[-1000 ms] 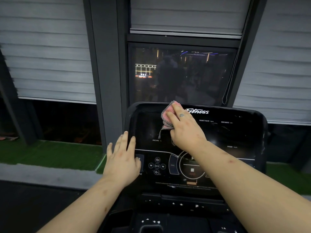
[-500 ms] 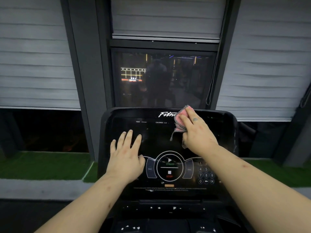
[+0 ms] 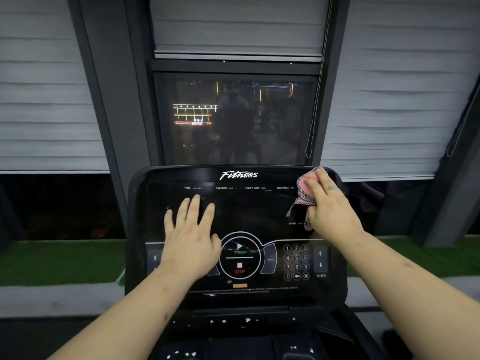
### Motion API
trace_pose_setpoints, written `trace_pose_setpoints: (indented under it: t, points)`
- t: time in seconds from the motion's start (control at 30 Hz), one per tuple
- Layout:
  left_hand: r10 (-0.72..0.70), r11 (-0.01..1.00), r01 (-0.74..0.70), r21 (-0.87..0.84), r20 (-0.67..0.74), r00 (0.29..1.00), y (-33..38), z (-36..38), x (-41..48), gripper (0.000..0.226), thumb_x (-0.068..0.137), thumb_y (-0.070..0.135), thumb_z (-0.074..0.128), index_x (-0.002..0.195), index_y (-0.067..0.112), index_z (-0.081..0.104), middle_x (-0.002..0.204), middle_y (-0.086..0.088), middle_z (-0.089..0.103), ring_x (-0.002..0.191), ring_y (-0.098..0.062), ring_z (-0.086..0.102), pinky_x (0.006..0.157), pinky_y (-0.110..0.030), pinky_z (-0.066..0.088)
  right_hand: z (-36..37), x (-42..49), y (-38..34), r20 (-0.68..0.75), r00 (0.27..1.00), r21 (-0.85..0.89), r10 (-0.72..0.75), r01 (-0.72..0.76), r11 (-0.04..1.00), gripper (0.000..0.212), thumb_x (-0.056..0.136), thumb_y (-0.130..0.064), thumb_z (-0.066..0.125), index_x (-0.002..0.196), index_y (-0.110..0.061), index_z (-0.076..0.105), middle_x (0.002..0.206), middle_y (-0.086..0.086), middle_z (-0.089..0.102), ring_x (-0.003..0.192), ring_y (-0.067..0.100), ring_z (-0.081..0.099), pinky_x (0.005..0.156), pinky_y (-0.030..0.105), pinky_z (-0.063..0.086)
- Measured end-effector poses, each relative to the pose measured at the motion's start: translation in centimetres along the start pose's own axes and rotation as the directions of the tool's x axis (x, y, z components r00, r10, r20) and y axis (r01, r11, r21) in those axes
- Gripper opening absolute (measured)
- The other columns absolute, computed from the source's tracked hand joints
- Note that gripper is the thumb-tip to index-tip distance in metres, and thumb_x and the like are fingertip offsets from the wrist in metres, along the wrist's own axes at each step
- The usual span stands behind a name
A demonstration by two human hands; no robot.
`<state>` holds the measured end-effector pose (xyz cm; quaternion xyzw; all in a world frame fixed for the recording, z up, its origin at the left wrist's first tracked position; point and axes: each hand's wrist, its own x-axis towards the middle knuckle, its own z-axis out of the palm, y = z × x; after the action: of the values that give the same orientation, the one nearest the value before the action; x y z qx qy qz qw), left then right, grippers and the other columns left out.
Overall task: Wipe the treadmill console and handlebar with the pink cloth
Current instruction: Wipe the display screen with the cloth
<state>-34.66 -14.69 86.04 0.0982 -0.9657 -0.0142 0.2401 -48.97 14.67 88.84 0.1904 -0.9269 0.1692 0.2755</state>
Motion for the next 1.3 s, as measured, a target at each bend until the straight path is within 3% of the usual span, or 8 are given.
trace_pose_setpoints:
  t: [0.4,0.57,0.73,0.87,1.13,1.3]
  points:
    - [0.036,0.999,-0.037,0.029,0.04,0.999,3.7,1.0,0.6,0.071,0.101,0.047,0.041,0.164,0.03,0.014,0.173,-0.007,-0.001,0.159,-0.03,-0.007,0.126,-0.059,0.0,2.4,-4.7,3.7,-0.118,0.993,0.079,0.031,-0.022,0.997,0.075,0.078,0.006,0.061,0.15,-0.012,0.048,0.168,0.015,0.025,0.147,0.037,0.036,0.114,0.05,0.043]
    - [0.039,0.999,-0.04,0.027,0.031,0.999,3.8,1.1,0.5,0.072,0.1,0.046,0.043,0.164,0.03,0.016,0.173,-0.008,0.001,0.159,-0.03,-0.005,0.126,-0.059,0.002,4.5,-7.2,4.0,-0.125,0.992,0.103,0.012,0.001,0.995,0.078,0.076,0.009,0.057,0.152,-0.01,0.045,0.169,0.015,0.021,0.155,0.033,0.026,0.118,0.051,0.038]
    - [0.04,0.999,-0.041,0.022,0.038,0.998,3.7,1.1,0.2,0.071,0.1,0.046,0.042,0.164,0.03,0.014,0.173,-0.008,-0.001,0.159,-0.029,-0.007,0.127,-0.059,0.001,5.6,-8.5,3.4,-0.148,0.989,0.125,0.024,-0.005,0.992,0.075,0.077,0.009,0.054,0.149,-0.011,0.049,0.166,0.016,0.027,0.154,0.033,0.029,0.114,0.057,0.042]
    - [0.056,0.998,-0.059,0.039,0.054,0.997,3.5,1.2,-0.5,0.071,0.101,0.047,0.041,0.164,0.03,0.013,0.173,-0.007,-0.002,0.159,-0.029,-0.007,0.127,-0.059,0.002,5.7,-9.2,2.2,-0.166,0.985,0.123,0.041,-0.021,0.992,0.075,0.076,0.013,0.059,0.147,-0.01,0.052,0.163,0.016,0.035,0.155,0.03,0.028,0.119,0.052,0.038]
    - [0.062,0.997,-0.065,0.049,0.06,0.996,2.4,1.5,-1.9,0.071,0.101,0.048,0.041,0.164,0.031,0.014,0.173,-0.008,0.0,0.159,-0.029,-0.005,0.127,-0.06,0.003,6.4,-9.1,-2.0,-0.031,0.999,0.156,-0.015,0.019,0.988,0.071,0.085,0.003,0.06,0.153,-0.012,0.046,0.17,0.009,0.02,0.159,0.024,0.014,0.122,0.05,0.033]
    - [0.046,0.998,-0.048,0.035,0.059,0.997,0.8,2.0,-3.2,0.07,0.1,0.049,0.042,0.164,0.031,0.018,0.173,-0.008,0.004,0.16,-0.028,-0.002,0.127,-0.059,0.003,6.9,-9.2,-5.5,0.072,0.997,0.12,-0.02,0.012,0.993,0.074,0.093,-0.012,0.062,0.16,-0.025,0.033,0.173,-0.003,0.005,0.159,0.022,0.01,0.121,0.048,0.036]
